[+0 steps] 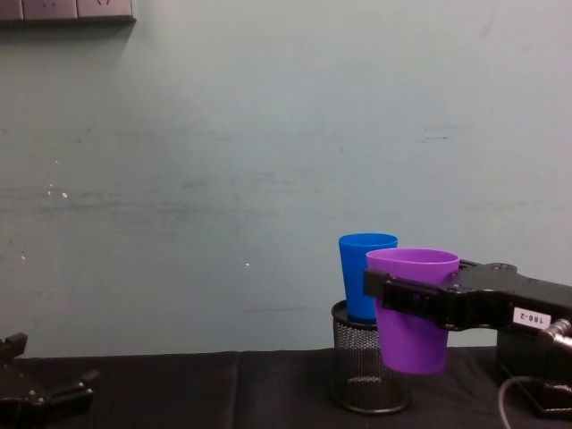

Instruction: Pick up one cup with a gripper and tap it against the other cup.

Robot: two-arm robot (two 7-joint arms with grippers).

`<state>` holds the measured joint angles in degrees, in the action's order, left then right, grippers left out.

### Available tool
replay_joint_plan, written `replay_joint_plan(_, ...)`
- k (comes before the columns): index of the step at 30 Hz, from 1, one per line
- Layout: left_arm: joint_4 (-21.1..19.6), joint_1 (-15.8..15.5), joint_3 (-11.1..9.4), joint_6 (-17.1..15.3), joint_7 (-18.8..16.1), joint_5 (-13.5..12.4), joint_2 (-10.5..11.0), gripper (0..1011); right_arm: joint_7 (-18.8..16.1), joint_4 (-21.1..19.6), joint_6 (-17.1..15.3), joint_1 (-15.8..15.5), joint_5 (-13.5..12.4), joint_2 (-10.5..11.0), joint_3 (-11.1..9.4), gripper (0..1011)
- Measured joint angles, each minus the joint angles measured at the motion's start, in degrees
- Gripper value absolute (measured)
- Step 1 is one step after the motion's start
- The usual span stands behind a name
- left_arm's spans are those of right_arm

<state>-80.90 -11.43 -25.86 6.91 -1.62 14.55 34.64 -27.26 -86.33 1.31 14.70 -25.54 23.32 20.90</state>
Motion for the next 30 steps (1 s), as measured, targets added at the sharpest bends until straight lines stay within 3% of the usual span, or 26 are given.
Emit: replay_joint_plan(30, 0.00, 0.00, 0.00, 0.00, 0.00, 0.00, 0.00, 1000, -0.02, 0.05, 0.00, -0.04, -0.10, -0.07, -0.08, 734)
